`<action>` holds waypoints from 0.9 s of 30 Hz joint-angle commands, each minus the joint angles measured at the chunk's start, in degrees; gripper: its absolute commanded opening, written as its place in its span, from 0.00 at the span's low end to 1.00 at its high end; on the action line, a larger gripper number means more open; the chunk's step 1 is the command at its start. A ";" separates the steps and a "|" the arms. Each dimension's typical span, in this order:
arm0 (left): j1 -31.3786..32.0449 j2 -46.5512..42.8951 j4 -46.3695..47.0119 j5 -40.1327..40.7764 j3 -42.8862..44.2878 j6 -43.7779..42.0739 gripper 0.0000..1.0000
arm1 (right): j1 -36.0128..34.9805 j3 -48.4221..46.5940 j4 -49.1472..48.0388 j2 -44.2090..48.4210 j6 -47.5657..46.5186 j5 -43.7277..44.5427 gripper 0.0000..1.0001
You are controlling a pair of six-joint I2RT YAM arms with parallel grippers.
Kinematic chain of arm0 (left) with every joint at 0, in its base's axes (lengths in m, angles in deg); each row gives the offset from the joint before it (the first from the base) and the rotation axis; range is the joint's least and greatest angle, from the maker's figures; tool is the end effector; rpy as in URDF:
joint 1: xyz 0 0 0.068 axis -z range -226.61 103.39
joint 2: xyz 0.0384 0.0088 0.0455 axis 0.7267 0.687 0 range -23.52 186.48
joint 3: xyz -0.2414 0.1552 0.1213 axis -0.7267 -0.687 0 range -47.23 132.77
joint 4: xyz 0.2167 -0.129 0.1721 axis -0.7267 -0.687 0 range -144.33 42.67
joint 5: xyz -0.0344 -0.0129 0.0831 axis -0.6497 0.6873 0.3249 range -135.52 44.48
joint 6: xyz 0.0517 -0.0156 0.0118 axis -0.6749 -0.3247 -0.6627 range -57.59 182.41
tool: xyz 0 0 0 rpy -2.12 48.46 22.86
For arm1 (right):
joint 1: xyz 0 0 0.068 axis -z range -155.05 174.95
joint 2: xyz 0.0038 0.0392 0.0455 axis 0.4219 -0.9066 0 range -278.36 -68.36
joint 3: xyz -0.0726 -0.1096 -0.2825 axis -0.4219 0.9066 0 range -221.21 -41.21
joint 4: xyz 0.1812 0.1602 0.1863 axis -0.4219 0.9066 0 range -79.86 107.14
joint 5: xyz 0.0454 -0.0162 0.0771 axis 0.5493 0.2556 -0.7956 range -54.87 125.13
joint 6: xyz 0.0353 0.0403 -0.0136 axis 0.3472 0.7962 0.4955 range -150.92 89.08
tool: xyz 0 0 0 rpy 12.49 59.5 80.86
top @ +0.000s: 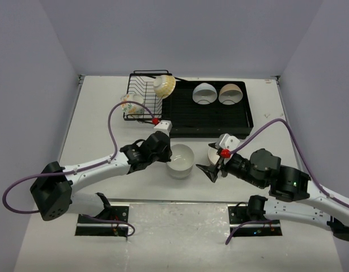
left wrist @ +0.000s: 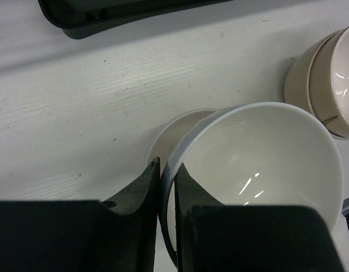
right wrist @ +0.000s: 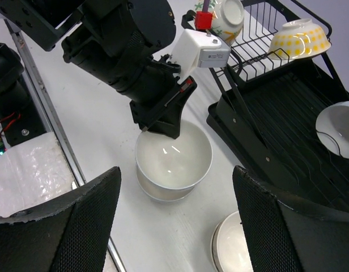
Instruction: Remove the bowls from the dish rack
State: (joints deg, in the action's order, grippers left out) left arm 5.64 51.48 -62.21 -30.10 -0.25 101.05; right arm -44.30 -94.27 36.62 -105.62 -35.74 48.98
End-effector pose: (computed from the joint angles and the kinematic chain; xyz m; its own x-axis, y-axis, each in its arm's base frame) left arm 0.1963 -0.2369 0.2481 -0.7270 -0.0443 -0.6852 0.2420 0.9173 -0.3161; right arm 0.0617 0.1378 0.4141 0.0039 -0.2201 -0.9755 -0.8272 0.5474 -0.1268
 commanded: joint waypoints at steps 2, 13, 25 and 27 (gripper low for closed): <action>-0.04 1.81 6.17 -1.36 0.57 1.97 0.00 | 0.08 0.85 -1.96 0.87 1.22 -0.57 0.80; -0.04 3.22 6.88 -1.80 -0.22 2.24 0.00 | 0.08 1.55 -2.05 1.31 1.13 -1.10 0.81; 0.05 3.13 7.14 -2.24 -0.93 2.50 0.13 | 0.08 1.73 -2.13 1.40 0.86 -1.80 0.81; 0.05 3.13 7.14 -2.24 -0.93 2.59 0.14 | 0.00 1.64 -2.05 1.57 0.86 -1.81 0.81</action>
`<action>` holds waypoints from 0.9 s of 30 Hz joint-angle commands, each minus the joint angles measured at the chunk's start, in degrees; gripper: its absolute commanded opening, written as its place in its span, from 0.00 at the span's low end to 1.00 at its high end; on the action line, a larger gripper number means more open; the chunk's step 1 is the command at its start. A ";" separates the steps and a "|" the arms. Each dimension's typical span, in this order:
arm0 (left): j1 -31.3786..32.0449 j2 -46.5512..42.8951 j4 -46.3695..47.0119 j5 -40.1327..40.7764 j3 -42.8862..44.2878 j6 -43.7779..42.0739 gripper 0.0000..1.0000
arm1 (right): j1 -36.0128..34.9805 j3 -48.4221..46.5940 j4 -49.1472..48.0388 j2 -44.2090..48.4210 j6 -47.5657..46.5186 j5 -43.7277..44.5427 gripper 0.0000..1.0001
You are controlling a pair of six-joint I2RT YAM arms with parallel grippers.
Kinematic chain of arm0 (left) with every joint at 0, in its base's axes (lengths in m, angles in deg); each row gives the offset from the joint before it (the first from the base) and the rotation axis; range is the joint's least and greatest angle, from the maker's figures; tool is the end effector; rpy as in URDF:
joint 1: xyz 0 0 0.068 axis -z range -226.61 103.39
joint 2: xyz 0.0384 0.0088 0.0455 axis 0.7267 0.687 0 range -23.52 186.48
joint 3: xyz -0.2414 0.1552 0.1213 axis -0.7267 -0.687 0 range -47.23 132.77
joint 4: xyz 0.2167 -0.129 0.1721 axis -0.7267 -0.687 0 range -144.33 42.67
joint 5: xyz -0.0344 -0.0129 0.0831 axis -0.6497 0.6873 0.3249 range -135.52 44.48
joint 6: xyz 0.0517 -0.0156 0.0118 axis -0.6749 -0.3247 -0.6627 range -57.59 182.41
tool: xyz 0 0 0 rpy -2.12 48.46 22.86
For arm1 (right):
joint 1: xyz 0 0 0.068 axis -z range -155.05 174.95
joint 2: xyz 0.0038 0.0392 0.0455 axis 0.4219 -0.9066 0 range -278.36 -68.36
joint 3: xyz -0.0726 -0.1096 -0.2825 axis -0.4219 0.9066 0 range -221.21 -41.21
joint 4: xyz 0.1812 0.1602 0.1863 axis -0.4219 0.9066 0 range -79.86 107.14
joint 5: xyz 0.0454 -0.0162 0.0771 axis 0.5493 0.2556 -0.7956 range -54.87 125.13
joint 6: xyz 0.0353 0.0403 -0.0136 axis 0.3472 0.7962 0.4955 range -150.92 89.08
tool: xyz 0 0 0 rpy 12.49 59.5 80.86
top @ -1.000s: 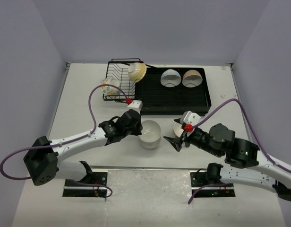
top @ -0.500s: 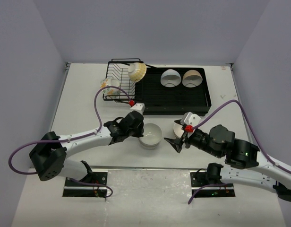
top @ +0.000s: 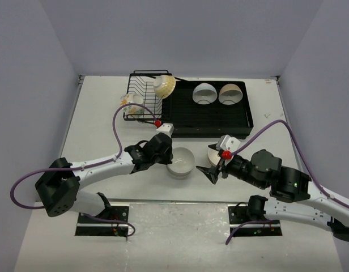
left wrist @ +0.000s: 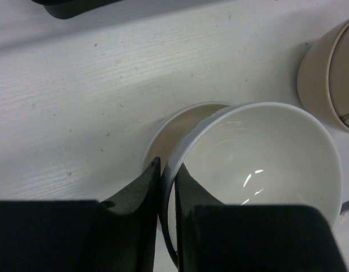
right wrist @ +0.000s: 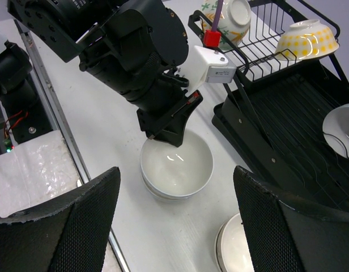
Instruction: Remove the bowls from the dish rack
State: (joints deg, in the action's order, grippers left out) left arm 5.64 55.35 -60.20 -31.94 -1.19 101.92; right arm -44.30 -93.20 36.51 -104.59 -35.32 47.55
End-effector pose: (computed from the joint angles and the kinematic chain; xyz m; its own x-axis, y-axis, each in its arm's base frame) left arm 0.2005 -0.2443 0.2250 -0.7632 -0.0245 -0.6457 0.2368 0.9192 -0.3147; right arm 0.0598 0.1354 0.4096 -0.0007 -0.2134 -0.9770 -0.8409 0.5288 -0.1149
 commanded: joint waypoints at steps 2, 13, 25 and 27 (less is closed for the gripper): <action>0.05 -0.82 5.13 -0.49 -0.16 1.71 0.15 | 0.08 0.66 -2.02 0.54 0.45 -0.56 0.81; 0.05 -1.79 4.08 -0.05 -0.25 1.98 0.23 | 0.08 0.66 -1.94 0.37 0.36 -1.00 0.81; 0.57 -5.83 2.05 -0.22 0.80 2.33 0.38 | 0.08 0.75 -1.85 -0.16 0.27 -1.26 0.81; 0.57 -6.18 1.79 -0.22 1.15 2.33 0.34 | 0.08 0.66 -1.85 -0.33 0.27 -1.26 0.81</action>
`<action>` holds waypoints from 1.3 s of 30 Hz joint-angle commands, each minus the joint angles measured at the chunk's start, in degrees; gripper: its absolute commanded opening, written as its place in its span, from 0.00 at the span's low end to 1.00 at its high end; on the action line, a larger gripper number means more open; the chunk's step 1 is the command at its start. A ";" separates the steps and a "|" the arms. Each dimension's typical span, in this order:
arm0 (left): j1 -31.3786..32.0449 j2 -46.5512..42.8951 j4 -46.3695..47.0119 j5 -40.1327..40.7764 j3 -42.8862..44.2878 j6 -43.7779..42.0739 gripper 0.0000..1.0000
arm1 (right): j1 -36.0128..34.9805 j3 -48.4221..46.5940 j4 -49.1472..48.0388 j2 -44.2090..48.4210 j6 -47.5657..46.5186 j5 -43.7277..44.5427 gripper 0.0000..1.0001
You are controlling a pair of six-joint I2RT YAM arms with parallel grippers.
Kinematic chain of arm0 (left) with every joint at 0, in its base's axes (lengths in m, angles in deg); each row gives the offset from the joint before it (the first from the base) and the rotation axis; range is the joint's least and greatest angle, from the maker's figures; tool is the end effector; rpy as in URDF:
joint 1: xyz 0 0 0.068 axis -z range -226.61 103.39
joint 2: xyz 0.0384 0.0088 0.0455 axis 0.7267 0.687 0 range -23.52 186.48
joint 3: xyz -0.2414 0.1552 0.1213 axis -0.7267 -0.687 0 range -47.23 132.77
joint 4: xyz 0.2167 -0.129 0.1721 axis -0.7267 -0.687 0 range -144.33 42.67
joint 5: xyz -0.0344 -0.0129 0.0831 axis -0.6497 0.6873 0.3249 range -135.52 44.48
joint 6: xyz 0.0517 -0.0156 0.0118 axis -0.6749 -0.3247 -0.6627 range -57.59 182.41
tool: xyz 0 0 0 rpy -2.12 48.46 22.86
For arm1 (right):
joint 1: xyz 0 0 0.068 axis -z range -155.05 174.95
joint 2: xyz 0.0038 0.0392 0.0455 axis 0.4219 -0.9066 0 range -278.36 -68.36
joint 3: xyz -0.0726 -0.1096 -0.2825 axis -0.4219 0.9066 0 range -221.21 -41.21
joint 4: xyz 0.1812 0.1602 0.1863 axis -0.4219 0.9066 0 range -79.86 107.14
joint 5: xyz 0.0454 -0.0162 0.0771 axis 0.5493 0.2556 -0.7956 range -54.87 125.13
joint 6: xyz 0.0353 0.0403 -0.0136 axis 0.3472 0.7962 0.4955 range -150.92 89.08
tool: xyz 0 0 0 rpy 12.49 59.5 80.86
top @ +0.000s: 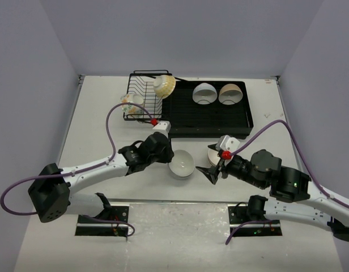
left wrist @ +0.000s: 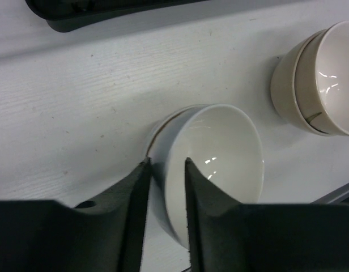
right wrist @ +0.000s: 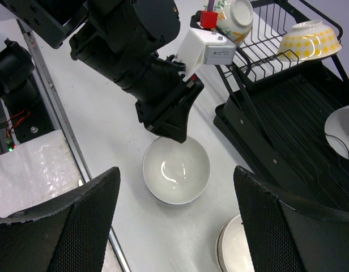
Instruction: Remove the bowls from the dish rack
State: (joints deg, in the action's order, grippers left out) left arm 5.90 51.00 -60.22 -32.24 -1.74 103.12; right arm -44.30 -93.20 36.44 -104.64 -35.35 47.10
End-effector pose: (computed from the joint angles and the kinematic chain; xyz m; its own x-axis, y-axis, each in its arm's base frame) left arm 0.1926 -0.2367 0.2436 -0.7441 -0.0730 -0.6641 0.2413 0.8975 -0.3690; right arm 0.0596 0.1358 0.4096 0.0002 -0.2128 -0.9771 -0.8451 0.5223 -0.1139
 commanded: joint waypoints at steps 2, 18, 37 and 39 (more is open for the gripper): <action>0.31 -1.92 1.28 0.26 1.61 1.13 0.20 | 0.08 0.75 -1.78 -0.29 0.30 -0.89 0.81; 0.31 0.45 1.37 0.61 -1.90 2.97 0.00 | 0.08 0.92 -1.78 -0.29 0.21 -1.07 0.81; 0.49 -11.32 -1.26 1.13 -1.56 2.71 0.49 | 14.28 -0.22 -4.07 -7.84 15.27 7.18 0.90; 0.49 -12.73 -4.41 3.15 -0.59 2.62 0.81 | 19.74 -0.05 -6.25 -9.16 20.84 6.76 0.90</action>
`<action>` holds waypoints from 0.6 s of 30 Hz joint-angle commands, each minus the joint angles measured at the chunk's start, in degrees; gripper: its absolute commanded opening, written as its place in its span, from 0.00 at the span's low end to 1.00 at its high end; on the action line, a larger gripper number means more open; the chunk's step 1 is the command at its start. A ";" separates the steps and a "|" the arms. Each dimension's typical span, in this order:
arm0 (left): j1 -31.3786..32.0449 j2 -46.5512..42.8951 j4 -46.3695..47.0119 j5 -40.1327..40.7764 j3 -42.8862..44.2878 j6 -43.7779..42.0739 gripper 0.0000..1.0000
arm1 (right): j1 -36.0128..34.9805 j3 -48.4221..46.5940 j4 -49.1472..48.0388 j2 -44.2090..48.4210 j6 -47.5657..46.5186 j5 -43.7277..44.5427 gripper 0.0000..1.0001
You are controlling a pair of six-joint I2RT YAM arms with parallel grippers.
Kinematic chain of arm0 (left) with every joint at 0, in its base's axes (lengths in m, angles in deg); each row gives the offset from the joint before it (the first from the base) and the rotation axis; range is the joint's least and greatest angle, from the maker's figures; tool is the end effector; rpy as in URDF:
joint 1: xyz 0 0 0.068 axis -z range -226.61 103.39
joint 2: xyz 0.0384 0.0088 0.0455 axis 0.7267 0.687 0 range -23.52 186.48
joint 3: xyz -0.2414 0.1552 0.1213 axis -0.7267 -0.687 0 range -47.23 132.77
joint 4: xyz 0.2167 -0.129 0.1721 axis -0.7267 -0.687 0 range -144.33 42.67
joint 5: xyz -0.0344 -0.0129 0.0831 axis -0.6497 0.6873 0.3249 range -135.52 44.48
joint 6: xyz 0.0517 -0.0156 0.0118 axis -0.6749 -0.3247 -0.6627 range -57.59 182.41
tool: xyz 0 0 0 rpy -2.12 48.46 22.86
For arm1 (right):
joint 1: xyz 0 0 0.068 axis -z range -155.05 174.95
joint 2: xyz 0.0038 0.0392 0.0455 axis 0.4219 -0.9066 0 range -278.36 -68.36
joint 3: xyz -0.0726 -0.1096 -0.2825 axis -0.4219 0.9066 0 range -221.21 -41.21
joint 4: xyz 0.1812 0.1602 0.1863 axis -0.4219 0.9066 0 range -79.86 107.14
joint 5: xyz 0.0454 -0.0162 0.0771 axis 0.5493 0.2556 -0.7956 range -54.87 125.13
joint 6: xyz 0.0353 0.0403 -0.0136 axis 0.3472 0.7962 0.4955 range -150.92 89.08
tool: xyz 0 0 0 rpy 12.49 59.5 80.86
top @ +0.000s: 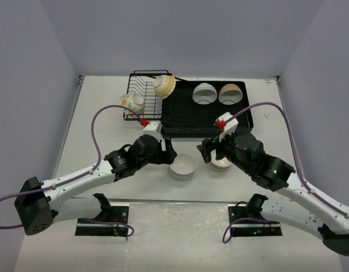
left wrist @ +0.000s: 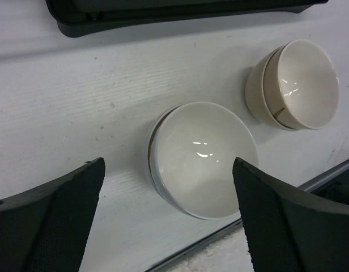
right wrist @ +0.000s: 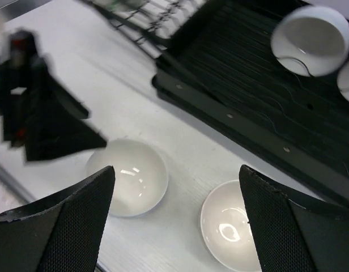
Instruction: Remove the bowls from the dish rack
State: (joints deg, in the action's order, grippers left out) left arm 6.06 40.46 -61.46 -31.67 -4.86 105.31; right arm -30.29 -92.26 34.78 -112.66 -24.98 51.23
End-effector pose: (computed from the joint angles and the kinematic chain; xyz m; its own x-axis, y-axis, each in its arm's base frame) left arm 0.1706 -0.2086 0.2706 -0.7048 -0.1658 -0.6898 0.2381 0.8606 -0.4501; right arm 0.1165 0.1499 0.3857 -0.2403 -0.1719 -0.9554 -0.6174 0.7866 0.0138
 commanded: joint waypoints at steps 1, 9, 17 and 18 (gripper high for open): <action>0.33 -3.68 -4.31 3.72 3.24 0.44 1.00 | 10.55 -0.55 -5.91 -2.10 14.24 -0.51 0.90; -1.07 -9.05 -21.72 23.14 8.95 -0.61 1.00 | 28.24 3.67 -21.64 -5.88 37.81 -7.30 0.97; -20.66 -13.35 -21.64 15.16 9.31 -11.33 1.00 | 36.52 8.33 -41.77 -19.32 68.13 -7.05 0.99; -21.89 -13.97 -22.08 14.90 10.27 -13.08 1.00 | 36.61 7.29 -42.83 -23.08 71.20 -7.22 0.99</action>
State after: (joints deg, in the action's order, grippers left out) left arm -12.87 29.05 -82.10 -15.26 2.90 98.62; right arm 5.73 -84.87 3.18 -130.75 30.25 43.36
